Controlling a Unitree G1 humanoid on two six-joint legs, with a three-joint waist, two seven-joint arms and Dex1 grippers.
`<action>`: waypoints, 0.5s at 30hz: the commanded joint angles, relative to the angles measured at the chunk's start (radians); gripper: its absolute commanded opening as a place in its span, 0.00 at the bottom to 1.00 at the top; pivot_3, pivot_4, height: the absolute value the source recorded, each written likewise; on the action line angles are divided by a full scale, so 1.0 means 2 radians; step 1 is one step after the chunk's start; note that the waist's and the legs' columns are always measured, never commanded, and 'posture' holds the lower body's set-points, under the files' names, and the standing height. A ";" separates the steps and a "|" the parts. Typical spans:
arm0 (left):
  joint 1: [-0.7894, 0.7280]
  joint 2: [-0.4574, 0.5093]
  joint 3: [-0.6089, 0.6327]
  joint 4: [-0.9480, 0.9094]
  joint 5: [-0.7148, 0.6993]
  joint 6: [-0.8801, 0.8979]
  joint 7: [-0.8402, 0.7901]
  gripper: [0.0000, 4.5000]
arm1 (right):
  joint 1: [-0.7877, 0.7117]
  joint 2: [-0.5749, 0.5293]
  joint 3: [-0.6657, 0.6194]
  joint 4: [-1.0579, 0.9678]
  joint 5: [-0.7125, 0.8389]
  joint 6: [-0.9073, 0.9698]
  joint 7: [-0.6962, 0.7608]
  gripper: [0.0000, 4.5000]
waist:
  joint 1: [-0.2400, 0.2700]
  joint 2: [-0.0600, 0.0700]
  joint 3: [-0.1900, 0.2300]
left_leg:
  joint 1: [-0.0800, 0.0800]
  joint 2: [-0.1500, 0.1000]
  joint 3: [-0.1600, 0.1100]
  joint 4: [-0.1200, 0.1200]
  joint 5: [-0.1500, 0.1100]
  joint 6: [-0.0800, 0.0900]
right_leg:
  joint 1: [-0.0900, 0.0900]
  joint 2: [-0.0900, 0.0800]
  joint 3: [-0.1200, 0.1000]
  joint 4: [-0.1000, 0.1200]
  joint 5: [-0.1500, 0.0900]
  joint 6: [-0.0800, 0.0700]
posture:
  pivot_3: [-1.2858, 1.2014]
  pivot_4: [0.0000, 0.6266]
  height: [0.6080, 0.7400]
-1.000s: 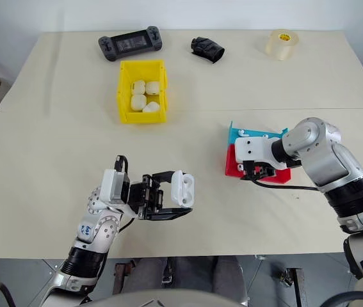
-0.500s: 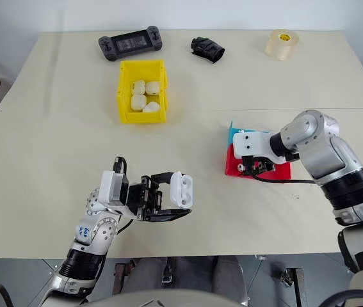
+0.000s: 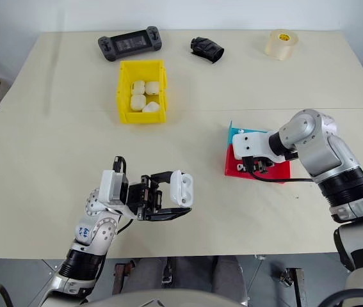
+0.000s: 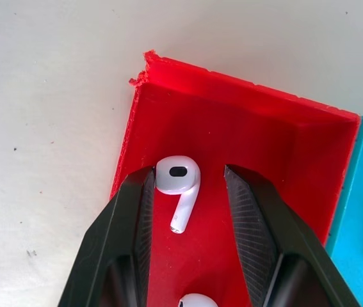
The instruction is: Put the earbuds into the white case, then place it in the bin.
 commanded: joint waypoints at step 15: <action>0.007 0.003 0.000 -0.028 -0.004 -0.007 0.010 0.62 | -0.002 0.004 -0.003 0.012 -0.013 -0.022 0.009 0.39 | 0.000 0.000 0.000 | 0.000 0.000 0.000 0.000 0.000 0.000 | 0.000 0.000 0.000 0.000 0.000 0.000 | 0.52 0.24 1.00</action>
